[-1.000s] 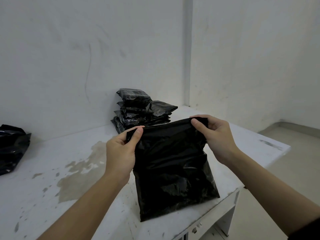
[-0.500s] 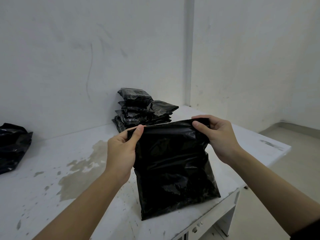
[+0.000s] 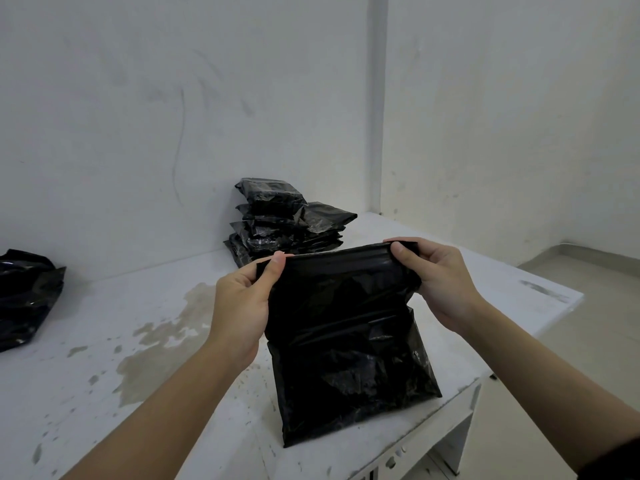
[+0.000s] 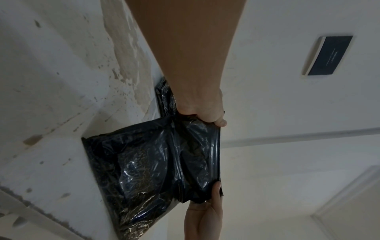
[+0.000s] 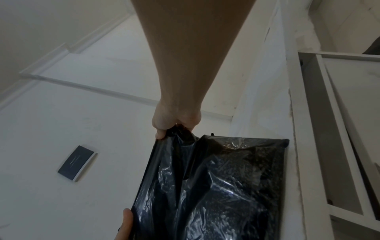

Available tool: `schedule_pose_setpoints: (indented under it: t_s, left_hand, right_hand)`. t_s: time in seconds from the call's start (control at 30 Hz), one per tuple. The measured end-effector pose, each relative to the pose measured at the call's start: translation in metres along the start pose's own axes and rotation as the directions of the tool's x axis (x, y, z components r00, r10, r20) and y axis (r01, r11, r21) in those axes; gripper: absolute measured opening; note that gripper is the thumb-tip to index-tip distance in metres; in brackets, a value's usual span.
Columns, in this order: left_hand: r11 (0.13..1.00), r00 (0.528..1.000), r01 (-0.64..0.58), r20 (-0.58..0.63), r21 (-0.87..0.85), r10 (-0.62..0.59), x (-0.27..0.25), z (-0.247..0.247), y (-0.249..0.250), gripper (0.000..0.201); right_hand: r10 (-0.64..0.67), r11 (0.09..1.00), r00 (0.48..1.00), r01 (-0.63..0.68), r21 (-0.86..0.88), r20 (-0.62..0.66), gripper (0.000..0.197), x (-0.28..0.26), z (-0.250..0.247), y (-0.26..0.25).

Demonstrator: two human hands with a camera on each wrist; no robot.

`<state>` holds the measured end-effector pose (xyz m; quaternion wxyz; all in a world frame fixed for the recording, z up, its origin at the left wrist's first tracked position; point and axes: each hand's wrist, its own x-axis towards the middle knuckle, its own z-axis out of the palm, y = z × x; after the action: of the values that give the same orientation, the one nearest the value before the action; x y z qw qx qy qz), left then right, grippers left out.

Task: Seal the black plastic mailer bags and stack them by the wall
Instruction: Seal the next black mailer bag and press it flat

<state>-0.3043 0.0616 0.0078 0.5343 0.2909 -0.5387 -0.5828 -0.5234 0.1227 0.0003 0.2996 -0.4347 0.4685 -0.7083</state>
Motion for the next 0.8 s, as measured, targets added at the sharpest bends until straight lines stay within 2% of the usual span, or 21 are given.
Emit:
schedule_pose_setpoints:
  t_s: [0.2,0.43,0.5,0.57,0.63,0.7,0.8]
  left_hand:
    - [0.987,0.997,0.026,0.072,0.159,-0.038,0.007,-0.008,0.006,0.024]
    - [0.921,0.977,0.021,0.188,0.388,-0.102,0.021,-0.021,0.023,0.033]
    - [0.885,0.97,0.001,0.216,0.465,-0.115,0.024,-0.023,0.028,0.033]
    - [0.824,0.972,-0.02,0.202,0.566,-0.116,0.028,-0.027,0.03,0.031]
    - [0.792,0.977,-0.01,0.174,0.61,-0.121,0.031,-0.028,0.03,0.027]
    - [0.822,0.98,0.031,0.147,0.568,-0.138,0.032,-0.024,0.026,0.025]
    - [0.899,0.978,0.144,0.081,0.415,-0.193,0.035,-0.017,0.019,0.034]
  right_hand:
    - [0.083,0.996,0.991,-0.079,-0.035,0.109,0.019,0.005,-0.008,-0.006]
    - [0.233,0.972,0.932,-0.228,-0.05,0.277,0.024,0.017,-0.02,-0.027]
    - [0.262,0.962,0.921,-0.227,-0.151,0.288,0.025,0.02,-0.022,-0.03]
    - [0.297,0.919,0.919,-0.202,-0.338,0.259,0.025,0.024,-0.024,-0.033]
    - [0.371,0.866,0.907,-0.261,-0.426,0.199,0.023,0.027,-0.025,-0.037]
    - [0.454,0.851,0.879,-0.381,-0.361,0.144,0.02,0.03,-0.023,-0.039]
    - [0.532,0.845,0.84,-0.519,-0.127,0.105,0.019,0.029,-0.018,-0.038]
